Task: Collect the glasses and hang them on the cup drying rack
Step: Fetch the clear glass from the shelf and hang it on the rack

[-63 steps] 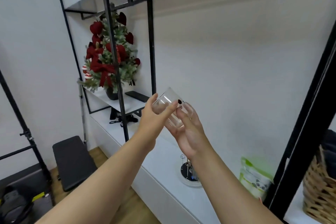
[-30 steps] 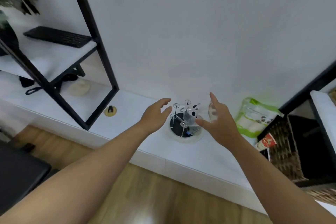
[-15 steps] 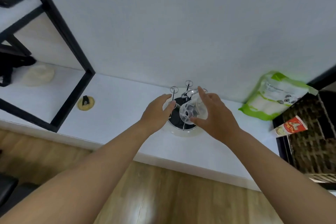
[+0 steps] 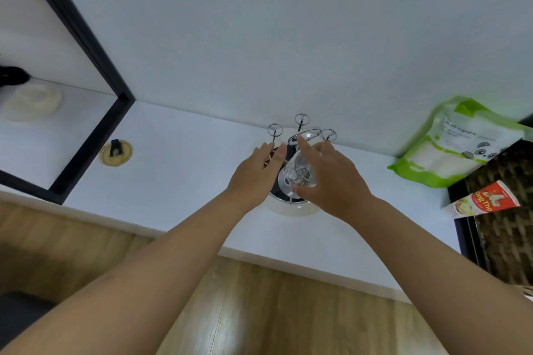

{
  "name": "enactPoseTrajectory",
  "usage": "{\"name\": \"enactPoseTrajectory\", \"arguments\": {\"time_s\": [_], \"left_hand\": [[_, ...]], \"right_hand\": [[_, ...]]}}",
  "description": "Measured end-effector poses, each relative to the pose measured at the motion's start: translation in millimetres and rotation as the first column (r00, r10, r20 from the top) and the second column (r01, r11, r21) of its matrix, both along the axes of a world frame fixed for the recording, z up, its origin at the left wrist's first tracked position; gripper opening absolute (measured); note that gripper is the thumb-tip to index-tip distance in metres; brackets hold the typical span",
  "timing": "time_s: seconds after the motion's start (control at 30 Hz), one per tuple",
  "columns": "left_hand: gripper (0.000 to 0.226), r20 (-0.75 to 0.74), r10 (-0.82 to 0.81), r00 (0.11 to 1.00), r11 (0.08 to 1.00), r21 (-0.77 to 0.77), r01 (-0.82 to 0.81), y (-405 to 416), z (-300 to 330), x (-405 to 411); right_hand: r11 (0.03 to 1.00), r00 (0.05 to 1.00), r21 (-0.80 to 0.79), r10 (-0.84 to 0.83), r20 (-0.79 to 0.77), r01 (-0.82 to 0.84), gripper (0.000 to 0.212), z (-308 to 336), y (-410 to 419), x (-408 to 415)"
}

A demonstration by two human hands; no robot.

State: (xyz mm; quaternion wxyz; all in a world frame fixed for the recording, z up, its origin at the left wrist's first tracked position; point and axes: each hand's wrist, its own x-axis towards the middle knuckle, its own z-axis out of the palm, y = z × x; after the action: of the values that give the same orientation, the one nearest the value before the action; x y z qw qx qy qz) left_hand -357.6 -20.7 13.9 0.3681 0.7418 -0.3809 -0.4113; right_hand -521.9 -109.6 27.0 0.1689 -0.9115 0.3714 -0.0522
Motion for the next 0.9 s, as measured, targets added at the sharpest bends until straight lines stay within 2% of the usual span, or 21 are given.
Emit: {"name": "enactPoseTrajectory", "arguments": {"time_s": [0.3, 0.43, 0.9], "left_hand": [[0.059, 0.091, -0.018, 0.996, 1.000, -0.005, 0.019, -4.9, -21.5, -2.5], [0.059, 0.140, -0.006, 0.990, 1.000, -0.007, 0.008, -4.3, -28.1, -3.9], [0.055, 0.187, -0.021, 0.982, 1.000, -0.018, 0.024, 0.9, -31.1, -10.8]], "right_hand": [[0.996, 0.998, -0.067, 0.050, -0.045, -0.053, 0.099, -23.0, 2.2, 11.6], [0.988, 0.991, -0.118, 0.084, -0.100, -0.096, 0.101, -36.7, 0.0, 12.4], [0.984, 0.990, -0.156, 0.069, -0.120, -0.088, 0.097, -50.4, 0.5, 9.5]]}}
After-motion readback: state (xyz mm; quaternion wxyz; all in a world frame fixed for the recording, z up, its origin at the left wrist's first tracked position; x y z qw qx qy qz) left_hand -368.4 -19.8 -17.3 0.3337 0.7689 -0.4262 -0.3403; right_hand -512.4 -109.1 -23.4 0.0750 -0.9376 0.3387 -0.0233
